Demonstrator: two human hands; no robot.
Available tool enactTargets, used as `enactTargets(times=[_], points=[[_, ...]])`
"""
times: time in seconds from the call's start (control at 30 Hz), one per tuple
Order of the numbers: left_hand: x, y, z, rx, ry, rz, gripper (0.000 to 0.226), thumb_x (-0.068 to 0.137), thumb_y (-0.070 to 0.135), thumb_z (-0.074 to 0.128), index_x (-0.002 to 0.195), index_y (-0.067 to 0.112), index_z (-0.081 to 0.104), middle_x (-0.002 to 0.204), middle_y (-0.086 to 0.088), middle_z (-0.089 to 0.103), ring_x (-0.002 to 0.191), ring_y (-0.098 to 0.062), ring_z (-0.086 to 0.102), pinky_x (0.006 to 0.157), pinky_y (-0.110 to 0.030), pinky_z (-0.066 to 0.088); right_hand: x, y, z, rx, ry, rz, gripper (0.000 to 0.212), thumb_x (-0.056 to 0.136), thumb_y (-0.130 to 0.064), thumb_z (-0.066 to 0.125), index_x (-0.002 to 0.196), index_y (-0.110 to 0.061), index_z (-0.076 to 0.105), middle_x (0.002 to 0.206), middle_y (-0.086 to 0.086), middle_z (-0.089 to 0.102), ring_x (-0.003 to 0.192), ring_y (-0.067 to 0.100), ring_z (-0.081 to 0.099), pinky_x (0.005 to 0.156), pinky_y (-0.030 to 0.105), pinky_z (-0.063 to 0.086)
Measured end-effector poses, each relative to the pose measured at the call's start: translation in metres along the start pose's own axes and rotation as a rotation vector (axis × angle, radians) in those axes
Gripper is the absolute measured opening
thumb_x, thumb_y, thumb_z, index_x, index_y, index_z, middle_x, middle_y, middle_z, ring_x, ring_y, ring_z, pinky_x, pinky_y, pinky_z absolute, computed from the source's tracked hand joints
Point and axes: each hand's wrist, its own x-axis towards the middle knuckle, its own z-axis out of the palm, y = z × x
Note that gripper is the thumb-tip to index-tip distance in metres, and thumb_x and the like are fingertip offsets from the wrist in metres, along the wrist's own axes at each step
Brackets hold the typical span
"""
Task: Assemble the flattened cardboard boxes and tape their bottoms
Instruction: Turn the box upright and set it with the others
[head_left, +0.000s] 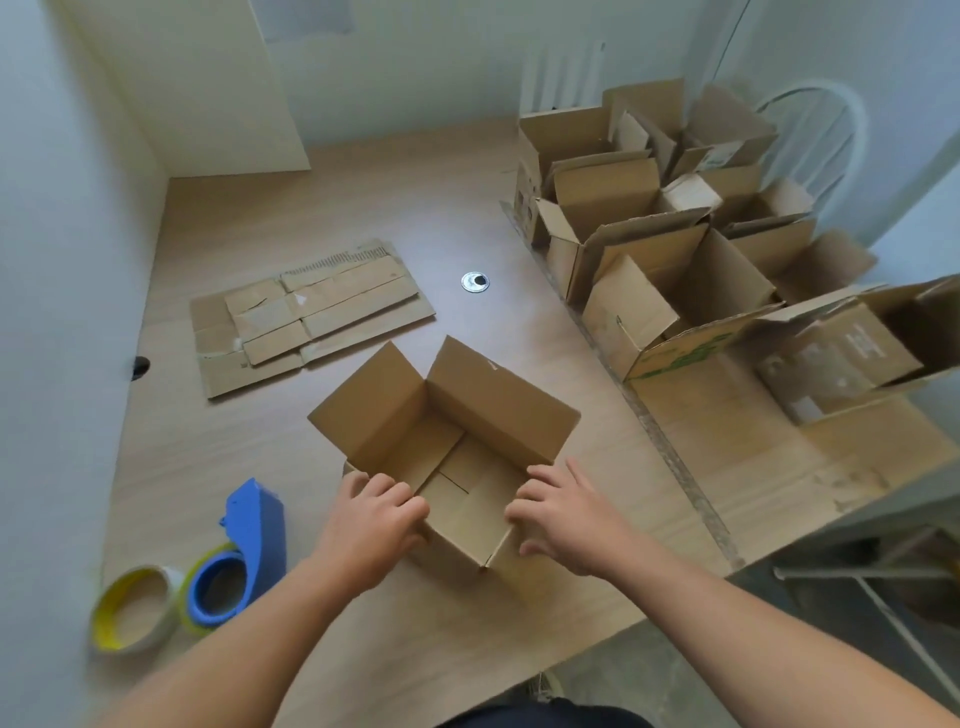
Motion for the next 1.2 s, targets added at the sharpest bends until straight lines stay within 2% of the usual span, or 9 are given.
enactTargets(times=[0.17,0.3,0.4,0.47,0.57,0.8,0.93,1.07,1.2], points=[[0.001,0.010,0.011,-0.066,0.140,-0.069,0.033,0.061,0.034,0.091,0.075,0.025,0.063,0.075,0.006,0.062,0.076,-0.023,0.063,0.076,-0.044,0.047,0.007,-0.012,0.010,-0.195,0.253,0.035,0.028,0.070,-0.044,0.086,0.085,-0.031,0.066,0.090,-0.010,0.065,0.113,0.024,0.064,0.102,0.048,0.046],[0.004,0.003,0.011,-0.093,0.083,0.005,0.030,0.071,0.046,0.084,0.083,0.028,0.064,0.082,0.008,0.062,0.080,-0.020,0.060,0.076,-0.039,0.047,0.015,-0.003,0.000,-0.032,0.069,0.054,0.027,0.092,-0.044,0.062,0.116,-0.032,0.060,0.133,-0.007,0.053,0.150,0.021,0.022,0.121,0.043,0.015],[0.006,-0.011,0.008,-0.169,-0.067,0.062,0.039,0.091,0.063,0.051,0.120,0.036,0.057,0.117,0.012,0.056,0.114,-0.016,0.049,0.101,-0.036,0.038,0.019,0.004,-0.026,0.190,-0.053,0.095,0.038,0.095,-0.031,0.055,0.132,-0.038,0.053,0.155,-0.009,0.033,0.154,0.016,0.001,0.124,0.043,0.006],[0.005,-0.023,0.000,-0.245,-0.022,0.014,0.052,0.090,0.067,0.038,0.130,0.038,0.054,0.128,0.013,0.054,0.125,-0.014,0.045,0.109,-0.037,0.032,0.023,0.004,-0.041,0.320,0.002,0.140,0.048,0.094,-0.022,0.050,0.139,-0.038,0.050,0.158,-0.009,0.031,0.154,0.016,0.004,0.125,0.045,0.011],[0.011,-0.043,-0.013,-0.243,0.182,-0.216,0.051,0.090,0.057,0.051,0.132,0.030,0.058,0.133,0.004,0.056,0.128,-0.020,0.047,0.107,-0.042,0.038,0.031,-0.002,-0.047,0.301,0.209,0.226,0.049,0.099,-0.030,0.052,0.147,-0.035,0.043,0.160,-0.008,0.029,0.152,0.015,0.010,0.123,0.042,0.017],[0.017,-0.046,-0.001,-0.518,-0.007,-0.544,0.063,0.099,0.037,0.052,0.155,0.031,0.023,0.155,0.001,0.031,0.140,-0.021,0.031,0.113,-0.040,0.034,0.063,-0.022,-0.022,0.430,0.172,0.488,0.076,0.099,-0.049,0.051,0.160,-0.031,0.008,0.168,-0.005,0.000,0.154,0.017,-0.003,0.123,0.040,0.006],[0.012,-0.040,0.008,-0.738,0.058,-0.591,0.061,0.099,0.022,0.052,0.153,0.033,0.027,0.144,0.003,0.045,0.115,-0.009,0.046,0.094,-0.030,0.042,0.069,-0.018,-0.014,0.497,0.241,0.516,0.072,0.097,-0.049,0.054,0.157,-0.027,0.022,0.162,-0.005,0.022,0.149,0.018,0.017,0.122,0.039,0.014],[0.006,-0.034,0.017,-0.841,0.084,-0.614,0.060,0.099,0.025,0.054,0.152,0.034,0.028,0.147,0.004,0.046,0.131,-0.015,0.047,0.107,-0.037,0.041,0.077,-0.018,-0.015,0.664,0.261,0.572,0.062,0.092,-0.048,0.061,0.147,-0.027,0.041,0.148,-0.001,0.037,0.138,0.025,0.030,0.114,0.039,0.030],[0.004,-0.030,0.020,-0.879,0.111,-0.626,0.057,0.099,0.033,0.054,0.152,0.033,0.030,0.146,0.001,0.044,0.134,-0.018,0.043,0.110,-0.040,0.038,0.077,-0.015,-0.022,0.659,0.212,0.546,0.061,0.093,-0.046,0.059,0.147,-0.028,0.040,0.149,0.001,0.034,0.140,0.026,0.028,0.115,0.039,0.028]])
